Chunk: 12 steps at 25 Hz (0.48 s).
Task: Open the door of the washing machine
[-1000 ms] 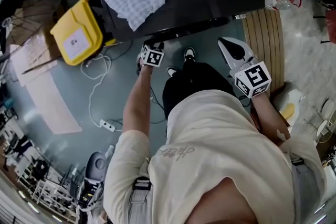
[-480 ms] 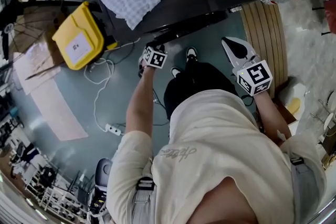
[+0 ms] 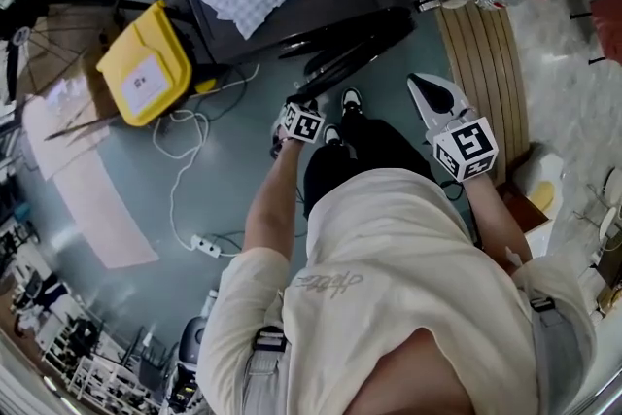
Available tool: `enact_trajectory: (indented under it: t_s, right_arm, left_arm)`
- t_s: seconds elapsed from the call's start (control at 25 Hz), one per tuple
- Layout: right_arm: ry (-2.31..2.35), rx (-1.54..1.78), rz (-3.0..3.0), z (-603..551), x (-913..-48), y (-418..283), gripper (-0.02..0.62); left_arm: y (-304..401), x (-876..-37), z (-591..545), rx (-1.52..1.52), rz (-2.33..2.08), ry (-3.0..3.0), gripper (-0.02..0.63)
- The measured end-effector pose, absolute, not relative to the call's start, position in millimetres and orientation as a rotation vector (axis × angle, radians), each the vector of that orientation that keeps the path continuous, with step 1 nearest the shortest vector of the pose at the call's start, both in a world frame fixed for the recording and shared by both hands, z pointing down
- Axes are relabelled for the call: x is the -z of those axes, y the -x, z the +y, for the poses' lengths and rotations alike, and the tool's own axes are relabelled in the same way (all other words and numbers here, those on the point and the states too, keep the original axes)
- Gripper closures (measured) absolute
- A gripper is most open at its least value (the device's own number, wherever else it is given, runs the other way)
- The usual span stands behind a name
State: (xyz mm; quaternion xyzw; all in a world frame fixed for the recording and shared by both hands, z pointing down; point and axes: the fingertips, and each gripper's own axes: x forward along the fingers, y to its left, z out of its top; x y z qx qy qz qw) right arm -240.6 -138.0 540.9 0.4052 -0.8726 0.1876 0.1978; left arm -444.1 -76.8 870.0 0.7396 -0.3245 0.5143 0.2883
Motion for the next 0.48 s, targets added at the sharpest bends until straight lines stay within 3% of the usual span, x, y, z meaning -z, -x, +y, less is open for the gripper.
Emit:
enact_trajectory:
  t_s: [0.48]
  right_arm:
    - [-1.364, -0.518, -2.291, -37.1, -541.9, 203.9, 0.594]
  left_arm:
    - [395.2, -879.2, -5.0, -1.367, -0.751, -1.941, 0.531]
